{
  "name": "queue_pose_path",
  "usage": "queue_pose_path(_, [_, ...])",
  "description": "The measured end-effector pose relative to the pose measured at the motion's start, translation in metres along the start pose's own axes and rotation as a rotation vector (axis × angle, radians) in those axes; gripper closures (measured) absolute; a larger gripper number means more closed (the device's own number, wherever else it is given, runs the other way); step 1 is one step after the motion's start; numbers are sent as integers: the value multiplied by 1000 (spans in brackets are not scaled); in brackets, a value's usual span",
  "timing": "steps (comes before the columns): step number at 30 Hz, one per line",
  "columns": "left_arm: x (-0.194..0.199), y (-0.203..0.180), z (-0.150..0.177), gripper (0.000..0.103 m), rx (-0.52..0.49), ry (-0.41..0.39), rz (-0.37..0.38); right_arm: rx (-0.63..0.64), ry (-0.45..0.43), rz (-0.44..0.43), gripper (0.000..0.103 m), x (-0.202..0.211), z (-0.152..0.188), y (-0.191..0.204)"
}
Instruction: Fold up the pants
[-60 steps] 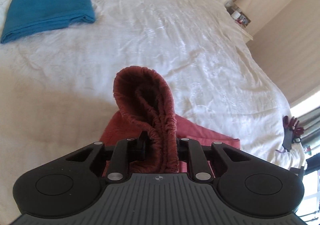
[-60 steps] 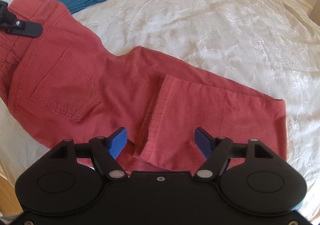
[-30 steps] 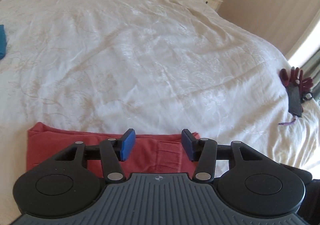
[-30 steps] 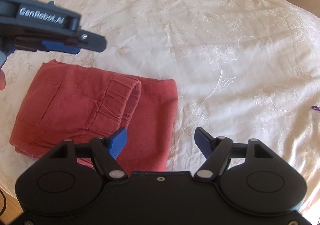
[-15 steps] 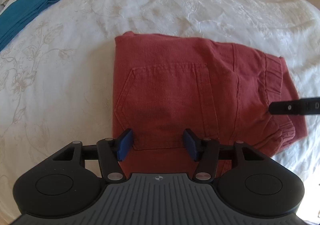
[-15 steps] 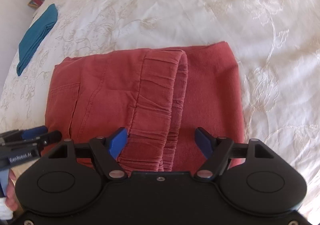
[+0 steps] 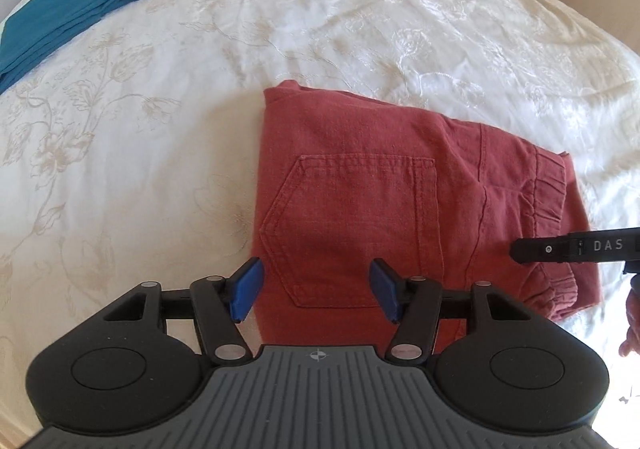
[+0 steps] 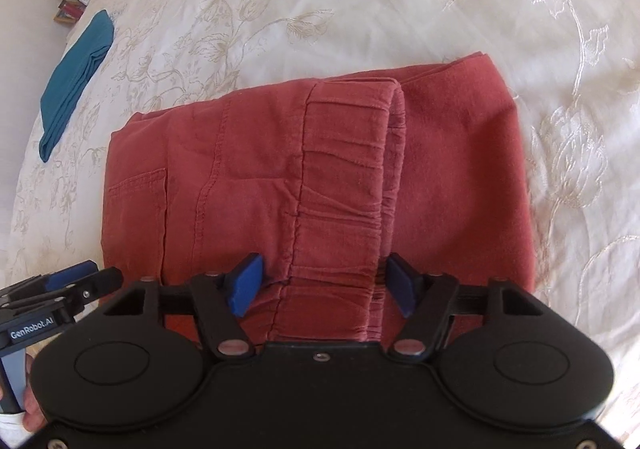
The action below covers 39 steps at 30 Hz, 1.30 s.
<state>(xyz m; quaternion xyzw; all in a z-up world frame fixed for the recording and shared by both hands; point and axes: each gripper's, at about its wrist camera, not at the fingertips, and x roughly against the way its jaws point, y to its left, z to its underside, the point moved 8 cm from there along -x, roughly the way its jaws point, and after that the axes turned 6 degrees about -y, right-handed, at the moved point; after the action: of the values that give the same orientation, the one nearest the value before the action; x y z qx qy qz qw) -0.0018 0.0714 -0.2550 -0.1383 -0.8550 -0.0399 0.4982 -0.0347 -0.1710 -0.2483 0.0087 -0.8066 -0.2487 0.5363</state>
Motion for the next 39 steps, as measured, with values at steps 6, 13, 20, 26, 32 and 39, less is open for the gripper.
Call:
queue_pose_path(6, [13, 15, -9, 46, 39, -49, -37, 143, -89, -78, 76, 60, -16, 37])
queue_pose_path(13, [7, -3, -16, 46, 28, -56, -10, 153, -74, 105, 75, 61, -17, -11])
queue_pose_path(20, [-31, -21, 7, 46, -14, 66, 16, 132, -28, 184, 50, 40, -15, -42])
queue_pose_path(26, [-17, -12, 2, 46, -27, 66, 35, 191, -117, 252, 43, 69, -26, -31])
queue_pose_path(32, [-8, -7, -20, 46, -40, 0, 23, 316, -270, 225, 41, 92, -66, 18])
queue_pose_path(39, [-24, -20, 24, 45, -9, 92, 47, 489, -141, -59, 61, 21, -93, 111])
